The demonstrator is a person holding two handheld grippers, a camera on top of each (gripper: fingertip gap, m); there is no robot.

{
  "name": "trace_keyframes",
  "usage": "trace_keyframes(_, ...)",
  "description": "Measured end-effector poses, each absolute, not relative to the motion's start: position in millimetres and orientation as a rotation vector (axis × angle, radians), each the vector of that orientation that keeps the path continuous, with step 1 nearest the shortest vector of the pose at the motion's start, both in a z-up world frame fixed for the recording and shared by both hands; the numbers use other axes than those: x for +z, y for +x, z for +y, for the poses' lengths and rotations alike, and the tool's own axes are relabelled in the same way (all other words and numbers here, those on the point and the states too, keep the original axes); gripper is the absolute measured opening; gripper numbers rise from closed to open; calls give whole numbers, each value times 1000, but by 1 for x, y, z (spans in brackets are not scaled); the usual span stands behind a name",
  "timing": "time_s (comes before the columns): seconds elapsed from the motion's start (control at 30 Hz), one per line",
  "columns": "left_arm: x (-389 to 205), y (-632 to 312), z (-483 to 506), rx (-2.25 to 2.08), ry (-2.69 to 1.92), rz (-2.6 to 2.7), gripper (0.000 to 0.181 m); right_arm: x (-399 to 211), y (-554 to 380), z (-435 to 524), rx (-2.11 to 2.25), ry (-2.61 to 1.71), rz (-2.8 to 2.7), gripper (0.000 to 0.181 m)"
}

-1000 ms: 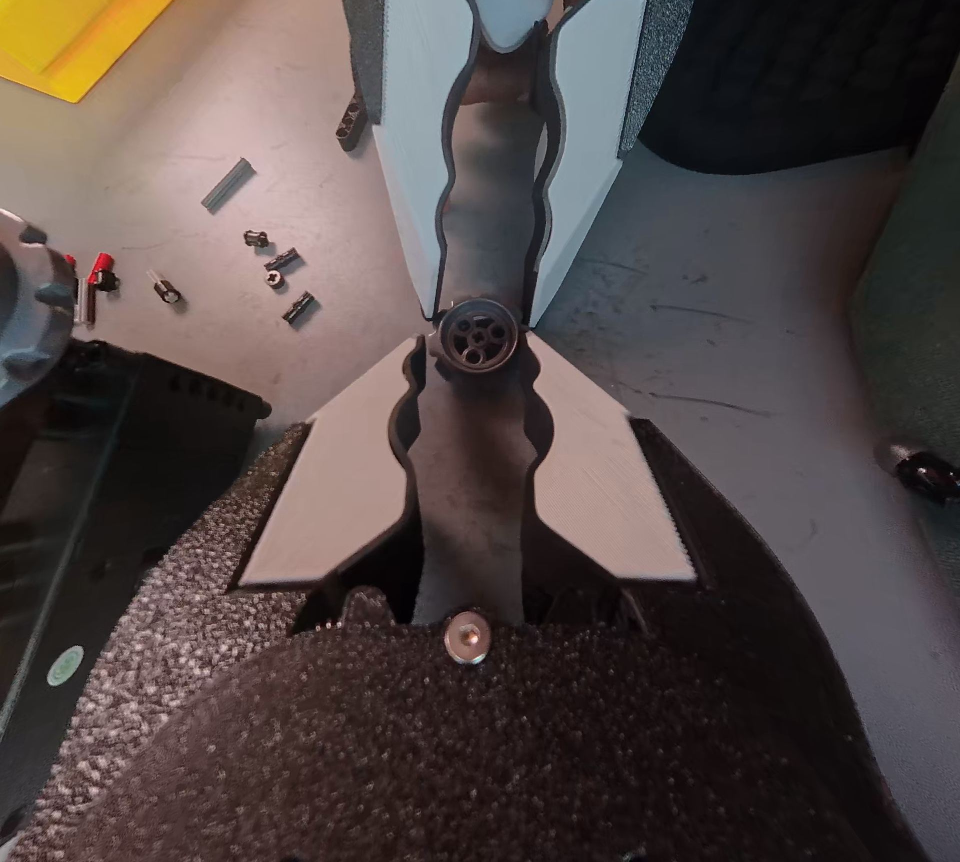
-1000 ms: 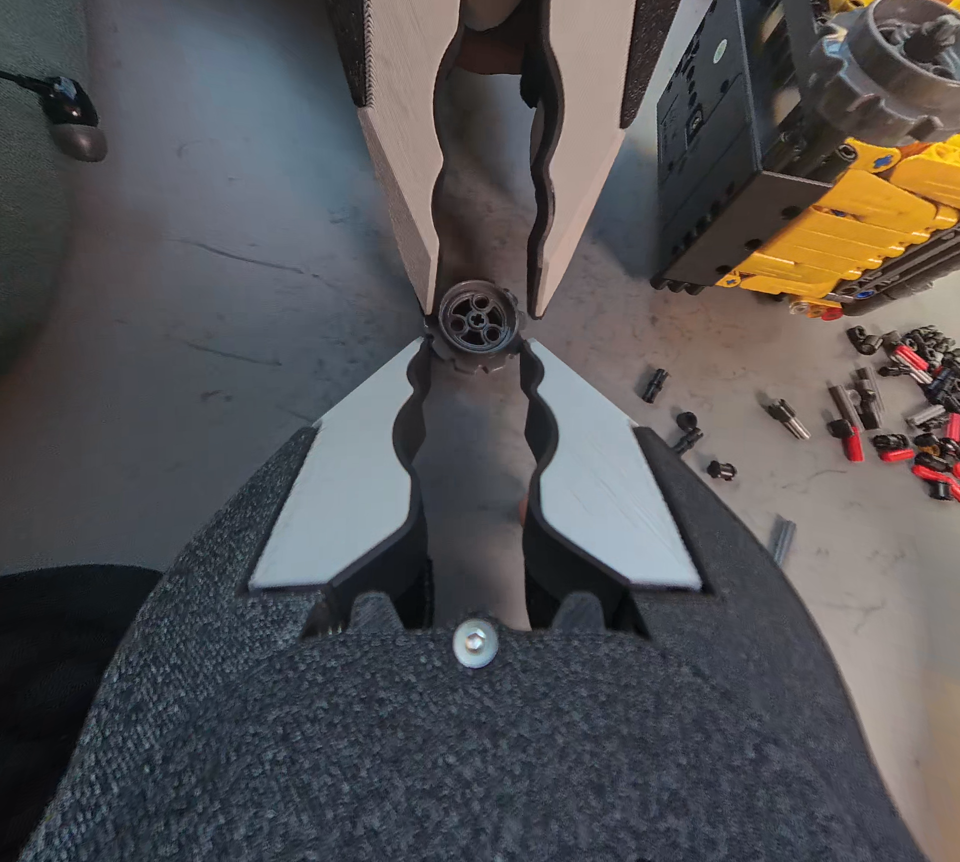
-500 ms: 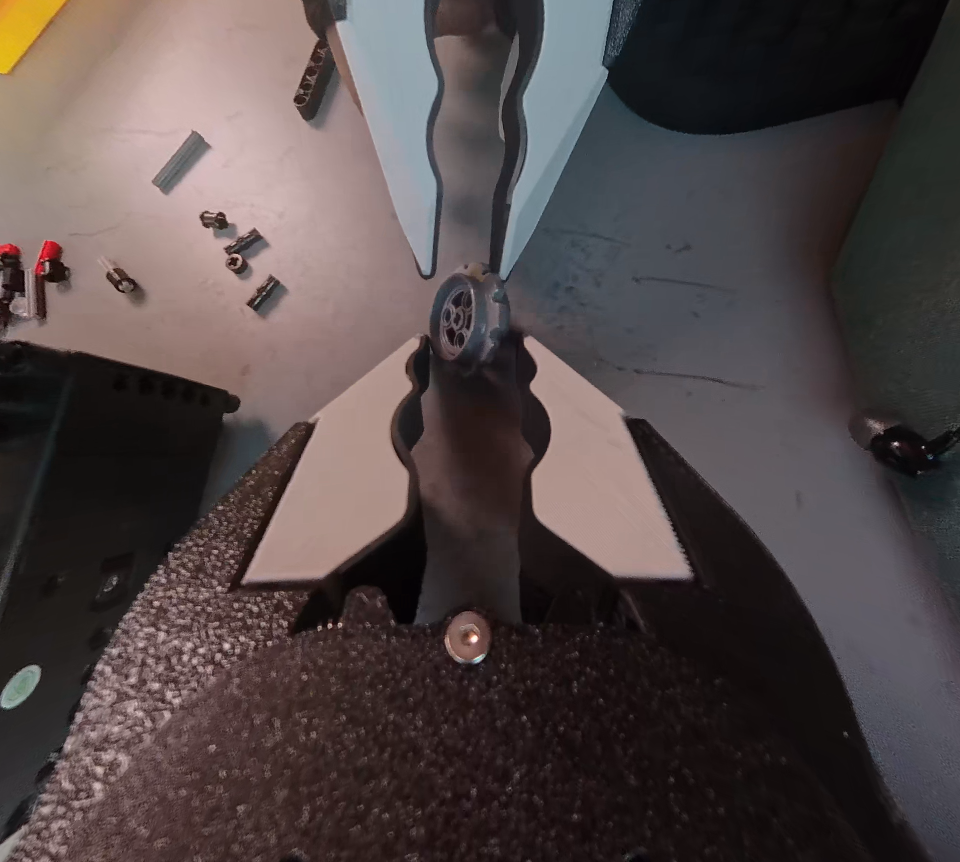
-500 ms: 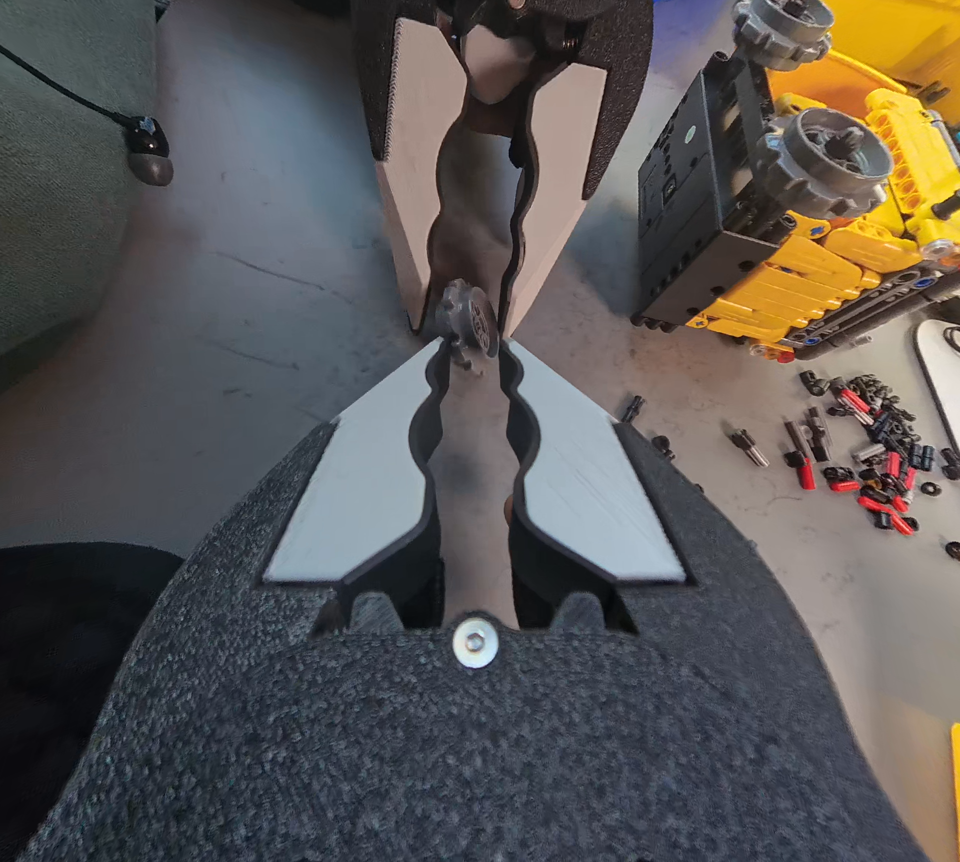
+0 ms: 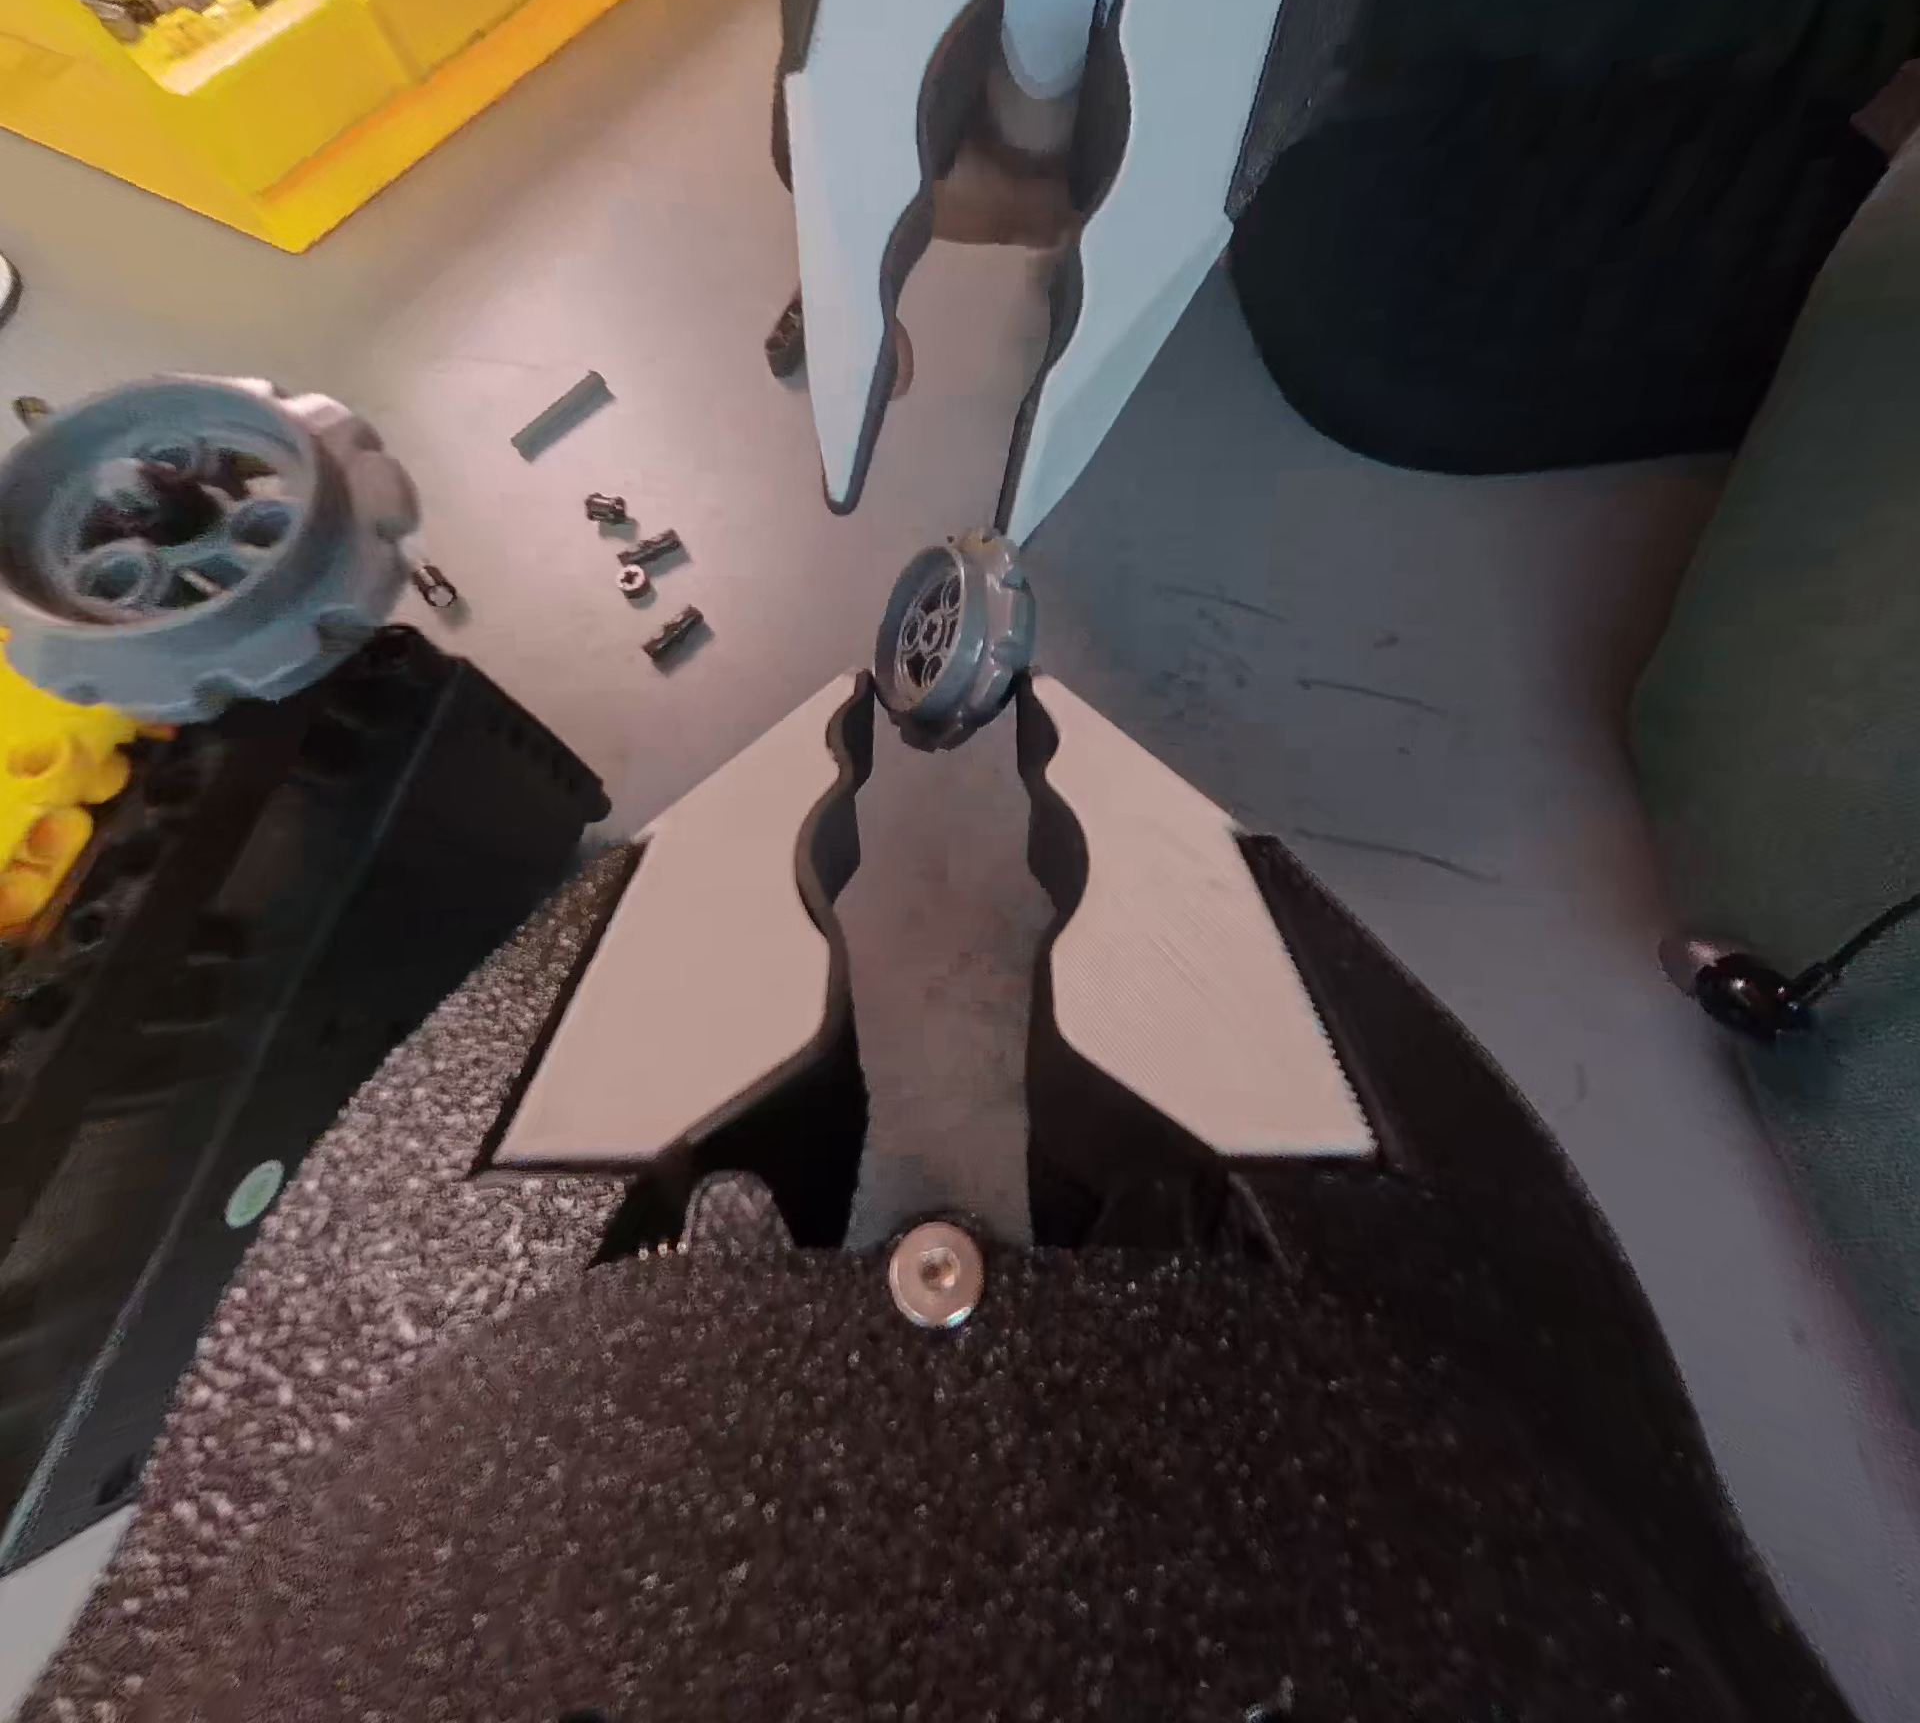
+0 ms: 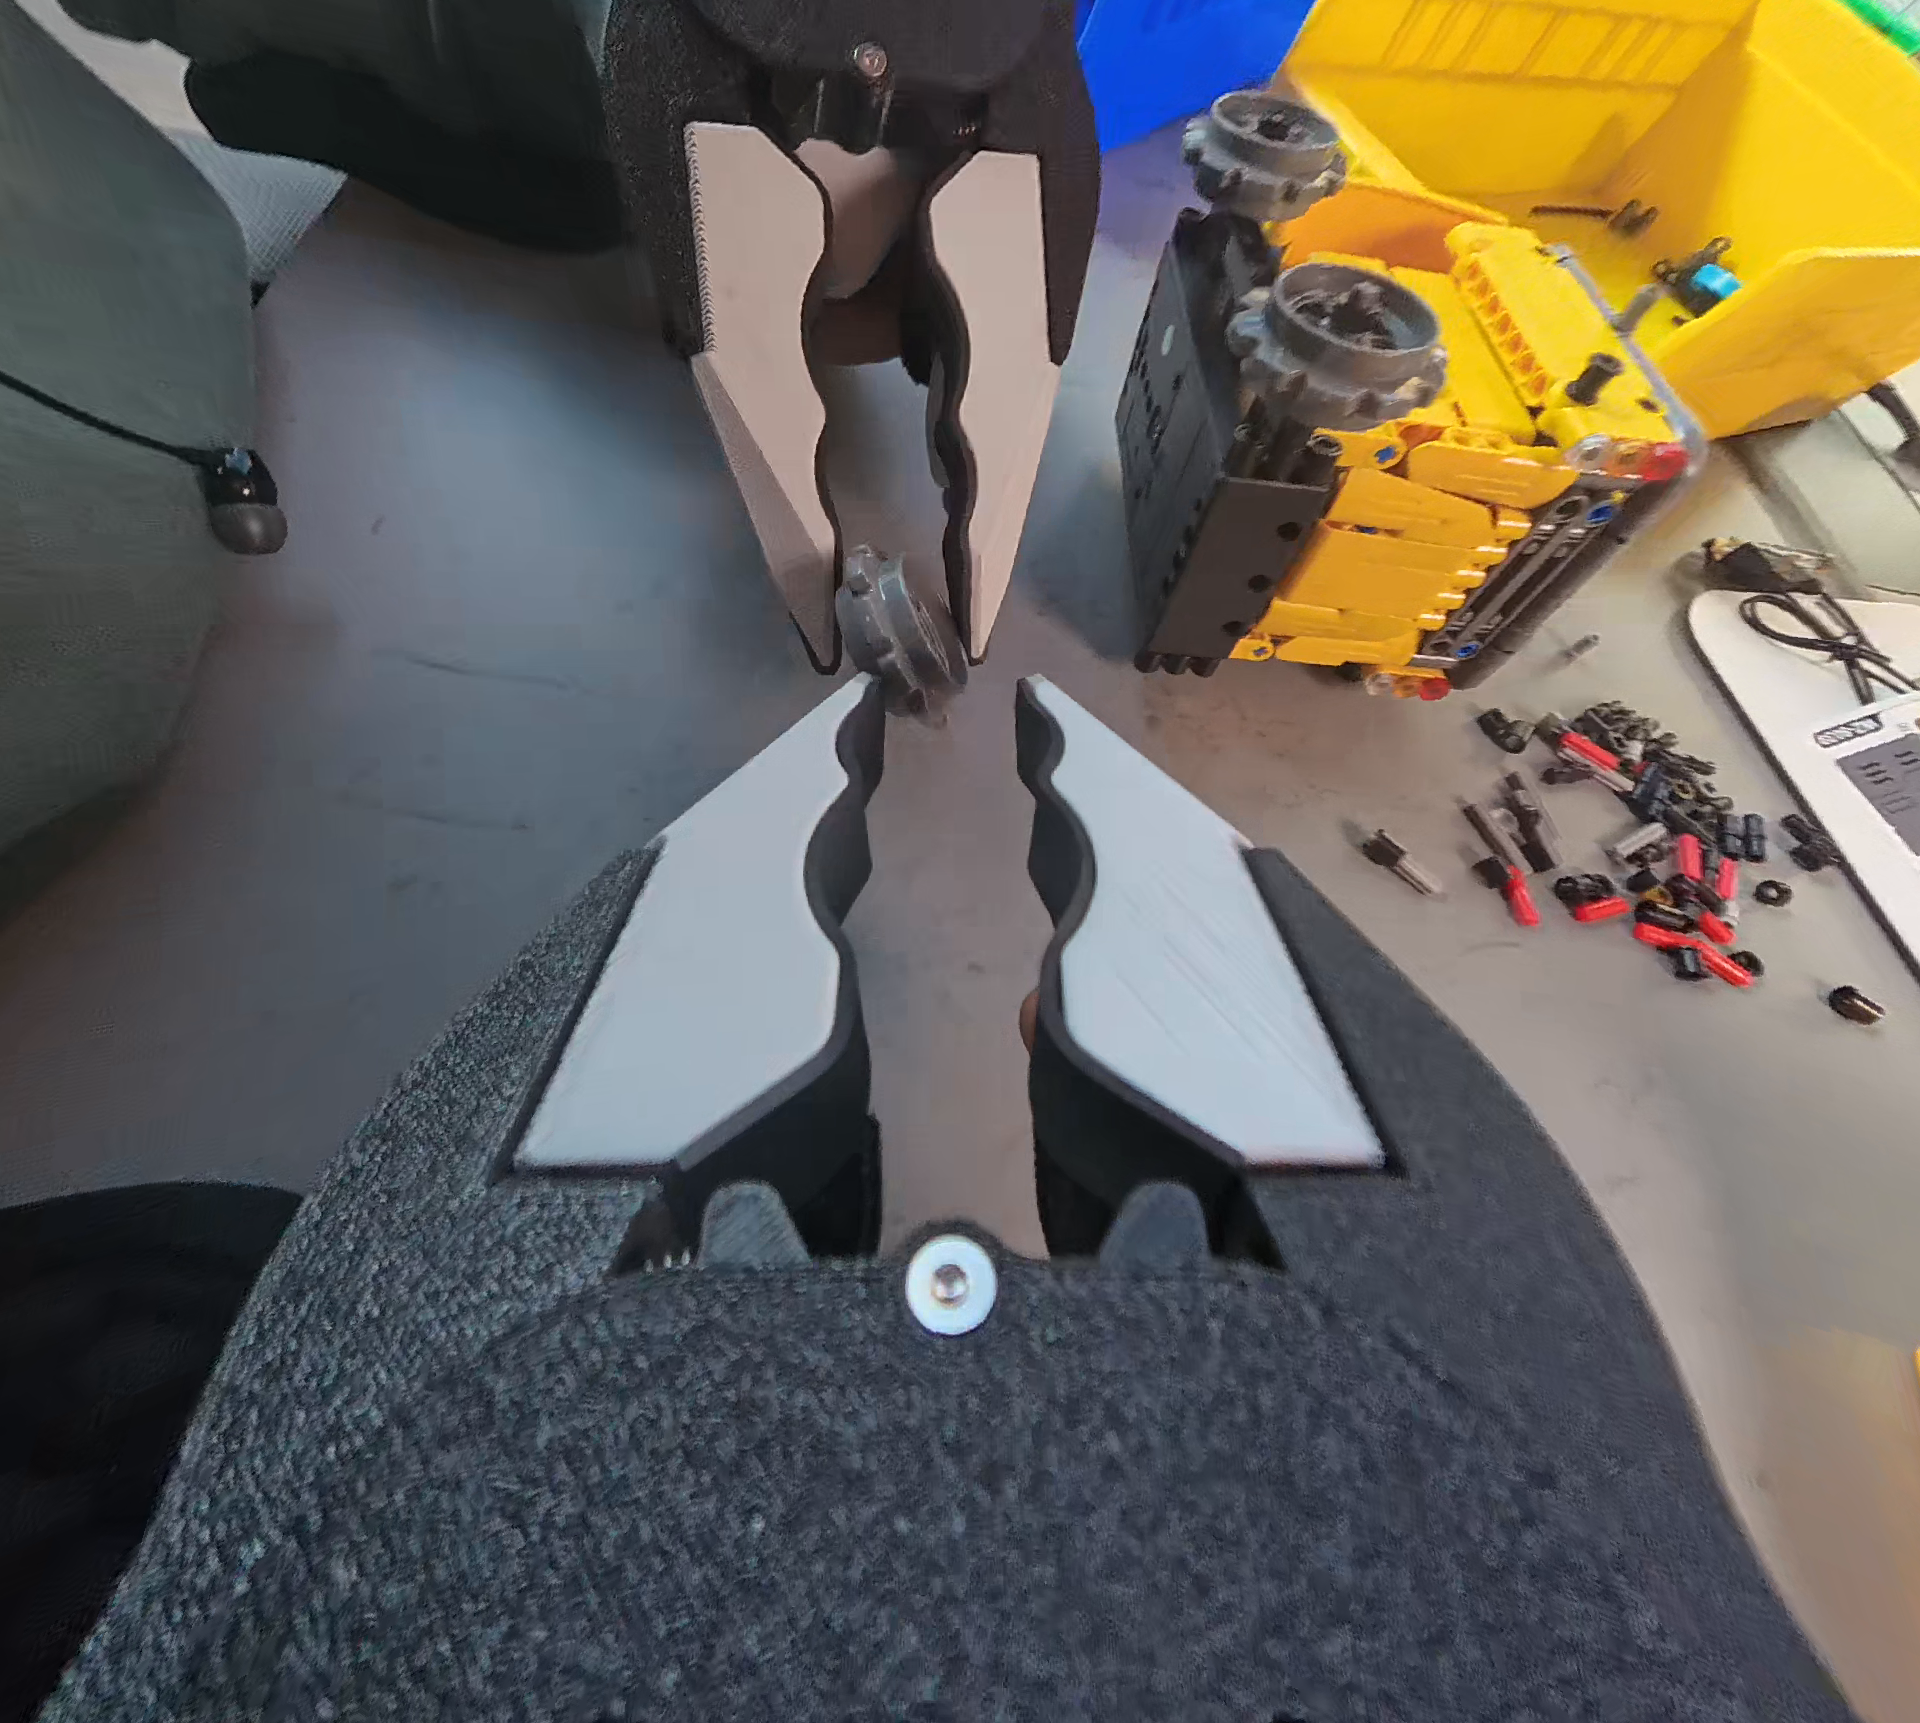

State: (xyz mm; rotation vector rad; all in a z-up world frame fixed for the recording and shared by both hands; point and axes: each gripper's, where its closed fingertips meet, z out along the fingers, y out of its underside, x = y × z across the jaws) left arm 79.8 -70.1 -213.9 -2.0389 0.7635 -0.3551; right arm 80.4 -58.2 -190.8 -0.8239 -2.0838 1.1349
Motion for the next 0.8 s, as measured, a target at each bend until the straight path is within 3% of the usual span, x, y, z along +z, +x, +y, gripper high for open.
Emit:
trace_keyframes(0.6, -140, 66, -63, -1041, -1728, 189, 14, -140, 69, -62, 1489, -851, -1747, 18)
trace_keyframes(0.8, -143, 59, -59, -1062, -1737, 104, 14, -141, 67, -64, 1629, -970, -1746, 34)
